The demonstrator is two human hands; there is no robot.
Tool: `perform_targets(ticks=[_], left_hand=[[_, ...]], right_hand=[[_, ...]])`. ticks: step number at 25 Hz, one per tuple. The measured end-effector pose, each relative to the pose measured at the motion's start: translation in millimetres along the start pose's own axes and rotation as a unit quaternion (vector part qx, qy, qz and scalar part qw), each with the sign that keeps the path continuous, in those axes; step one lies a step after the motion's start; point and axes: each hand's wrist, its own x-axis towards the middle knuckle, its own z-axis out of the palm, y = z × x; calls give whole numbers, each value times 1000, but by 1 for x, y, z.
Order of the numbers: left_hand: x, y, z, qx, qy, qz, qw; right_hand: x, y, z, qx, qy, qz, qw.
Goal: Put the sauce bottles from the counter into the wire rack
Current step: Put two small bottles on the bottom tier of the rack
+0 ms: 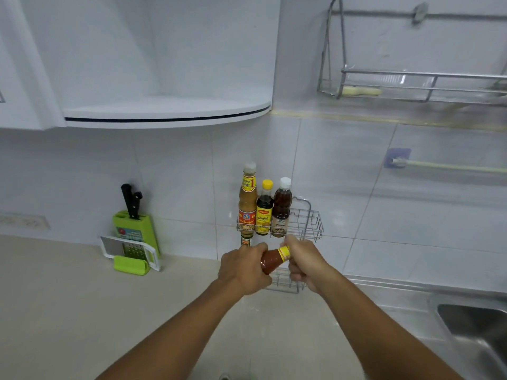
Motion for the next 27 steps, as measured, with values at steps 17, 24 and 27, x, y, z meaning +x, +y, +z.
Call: perform_targets(ticks=[17,24,27], left_hand=[[96,-127,110,-375,-137,-213,892],[117,-128,139,-360,-160,-203,897],[118,-131,143,-357,-164,-213,894]], right_hand=[[120,95,28,-85,195,-132,968],[161,117,40,-132,187,-152,962],[174,120,45,-153,180,-138,962]])
